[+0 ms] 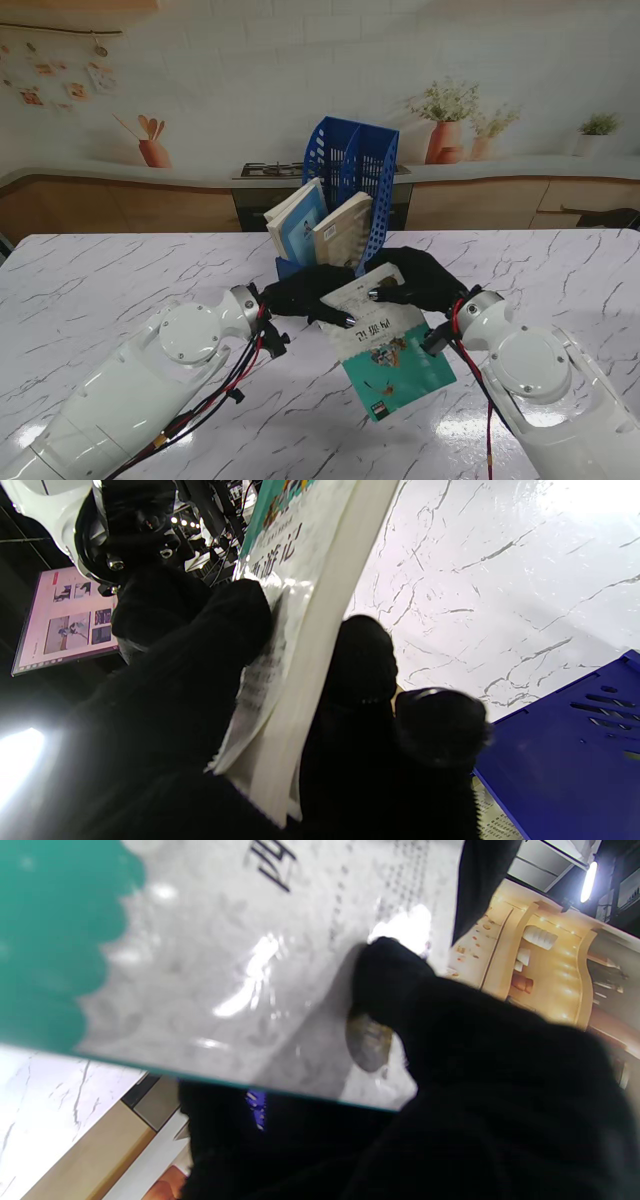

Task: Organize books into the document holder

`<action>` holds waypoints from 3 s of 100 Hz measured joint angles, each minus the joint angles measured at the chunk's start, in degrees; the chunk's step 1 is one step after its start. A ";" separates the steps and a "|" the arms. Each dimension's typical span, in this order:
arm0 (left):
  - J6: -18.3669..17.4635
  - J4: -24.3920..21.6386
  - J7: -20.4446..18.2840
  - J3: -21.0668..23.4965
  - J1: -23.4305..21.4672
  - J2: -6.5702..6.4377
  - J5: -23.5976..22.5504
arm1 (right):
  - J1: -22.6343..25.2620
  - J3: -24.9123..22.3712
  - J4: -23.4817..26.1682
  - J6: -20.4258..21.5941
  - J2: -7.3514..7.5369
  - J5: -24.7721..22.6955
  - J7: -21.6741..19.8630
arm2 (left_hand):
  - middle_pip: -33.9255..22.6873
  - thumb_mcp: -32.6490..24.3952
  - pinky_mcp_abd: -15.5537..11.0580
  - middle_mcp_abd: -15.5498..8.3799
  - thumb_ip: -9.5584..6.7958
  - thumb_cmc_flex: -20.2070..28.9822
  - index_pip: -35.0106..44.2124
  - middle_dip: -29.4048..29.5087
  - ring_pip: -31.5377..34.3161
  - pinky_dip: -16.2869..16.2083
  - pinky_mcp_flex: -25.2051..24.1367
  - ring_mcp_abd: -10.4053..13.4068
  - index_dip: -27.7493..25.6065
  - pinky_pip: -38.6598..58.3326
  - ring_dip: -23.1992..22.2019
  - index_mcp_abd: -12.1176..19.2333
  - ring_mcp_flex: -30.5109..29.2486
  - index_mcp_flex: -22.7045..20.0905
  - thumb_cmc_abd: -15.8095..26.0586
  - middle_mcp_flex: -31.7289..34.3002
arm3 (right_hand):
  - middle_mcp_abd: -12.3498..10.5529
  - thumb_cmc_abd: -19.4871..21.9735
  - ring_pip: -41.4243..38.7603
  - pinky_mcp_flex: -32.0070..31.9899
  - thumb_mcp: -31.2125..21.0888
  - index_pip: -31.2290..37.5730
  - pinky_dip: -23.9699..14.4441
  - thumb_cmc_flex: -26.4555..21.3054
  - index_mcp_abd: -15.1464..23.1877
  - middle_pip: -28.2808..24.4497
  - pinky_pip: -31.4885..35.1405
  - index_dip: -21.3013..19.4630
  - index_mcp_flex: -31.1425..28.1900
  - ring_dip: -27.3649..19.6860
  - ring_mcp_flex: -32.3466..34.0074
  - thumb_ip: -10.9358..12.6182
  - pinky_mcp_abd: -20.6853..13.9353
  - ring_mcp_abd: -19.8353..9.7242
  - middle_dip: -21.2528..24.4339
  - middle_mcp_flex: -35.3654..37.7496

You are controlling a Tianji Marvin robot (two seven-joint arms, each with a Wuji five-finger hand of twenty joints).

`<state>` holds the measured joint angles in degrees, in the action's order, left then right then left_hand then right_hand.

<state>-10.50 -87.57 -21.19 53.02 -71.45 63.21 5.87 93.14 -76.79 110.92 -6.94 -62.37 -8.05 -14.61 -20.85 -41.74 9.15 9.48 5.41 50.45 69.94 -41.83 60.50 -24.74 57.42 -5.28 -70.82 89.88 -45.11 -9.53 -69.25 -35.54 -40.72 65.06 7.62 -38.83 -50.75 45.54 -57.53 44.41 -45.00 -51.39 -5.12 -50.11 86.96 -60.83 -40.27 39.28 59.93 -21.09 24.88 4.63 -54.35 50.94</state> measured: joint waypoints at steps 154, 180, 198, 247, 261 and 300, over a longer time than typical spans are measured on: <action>16.86 -9.17 8.00 9.52 -0.86 1.90 -2.55 | 7.54 -9.23 -0.40 -2.86 -4.02 0.11 17.16 | 0.61 -5.51 0.00 -0.52 -1.78 -0.50 6.46 -12.02 7.92 -1.16 1.02 -0.12 -6.33 2.32 4.16 0.11 -1.55 -5.36 -5.07 2.87 | 0.76 15.24 18.42 -24.91 20.25 -21.41 1.48 15.43 -1.25 21.74 -15.61 19.64 4.53 -10.14 -12.23 14.51 0.00 0.08 27.90 -12.63; 20.54 -9.71 10.46 10.06 2.87 2.15 -7.80 | 7.99 -9.40 -0.87 -3.13 -4.05 0.03 17.64 | 0.67 -5.53 -0.01 -0.52 -1.78 -0.50 6.48 -12.02 8.03 -1.16 1.13 -0.12 -6.33 2.45 4.18 0.18 -1.62 -5.45 -5.08 2.95 | 0.76 15.23 18.42 -25.32 19.90 -21.42 1.70 15.43 -1.25 21.10 -16.30 19.54 4.50 -10.14 -12.23 14.51 0.00 0.08 27.09 -12.59; 24.72 -9.30 11.44 9.41 6.57 2.51 -8.96 | 8.24 -9.61 -1.25 -3.16 -4.07 0.15 17.58 | 1.12 -5.88 -0.02 -0.52 -1.78 -0.51 6.49 -12.02 8.36 -1.16 1.40 -0.09 -6.33 2.59 4.19 0.19 -1.95 -5.81 -5.67 3.40 | 0.76 15.24 18.42 -25.86 19.76 -21.42 2.25 15.43 -1.25 21.10 -16.39 19.52 4.50 -10.14 -12.23 14.51 0.00 0.08 27.06 -12.59; 25.86 -2.37 15.11 4.79 15.33 4.47 -11.68 | 8.35 -10.23 -2.32 -3.36 -4.10 0.43 17.16 | 1.16 -6.00 -0.07 -0.52 -1.78 -0.52 6.53 -12.02 8.43 -1.16 1.41 -0.07 -6.33 2.76 4.19 0.23 -1.95 -5.82 -5.68 3.41 | 0.77 16.12 18.42 -25.95 20.39 -21.43 2.35 15.43 -1.26 20.51 -16.49 18.87 4.50 -10.14 -12.23 14.52 0.00 0.08 26.47 -12.59; 25.68 1.56 18.18 2.55 17.74 5.49 -11.55 | 8.14 -10.35 -3.01 -3.35 -4.10 0.85 16.85 | 1.21 -6.01 -0.09 -0.54 -1.78 -0.52 6.53 -12.02 8.55 -1.16 1.41 -0.07 -6.33 2.77 4.19 0.23 -1.96 -5.82 -5.68 3.41 | 0.78 16.11 18.42 -25.95 20.95 -21.43 2.35 15.43 -1.26 20.51 -16.48 18.87 4.50 -10.14 -12.23 15.05 0.00 0.08 26.47 -12.59; 22.08 10.68 25.30 -1.50 21.07 8.76 -12.43 | 7.87 -10.80 -4.28 -3.20 -4.09 1.28 16.46 | 1.23 -6.01 -0.13 -0.64 -1.78 -0.52 6.54 -11.58 8.70 -1.16 1.41 -0.03 -6.33 2.93 4.23 0.26 -1.97 -5.82 -5.69 3.42 | 0.81 16.11 18.42 -25.87 20.93 -21.43 2.35 15.43 -1.26 20.46 -16.49 18.85 4.49 -10.15 -12.23 15.05 0.00 0.08 26.46 -12.59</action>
<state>11.58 -76.89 4.11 51.52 -50.38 71.97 -6.56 101.01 -87.59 106.64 -10.15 -66.46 -6.77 1.85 -19.62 -47.76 9.01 8.84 3.63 49.93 76.49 -53.42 69.20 -25.91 58.83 -5.30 -77.14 92.81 -40.87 -9.27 -71.22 -41.36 -46.40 68.47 8.44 -22.72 -32.33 19.67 -36.60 22.98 -42.64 -35.96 -6.38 -29.65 70.48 -41.98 -35.78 29.13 47.70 -6.04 24.88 4.71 -27.89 38.34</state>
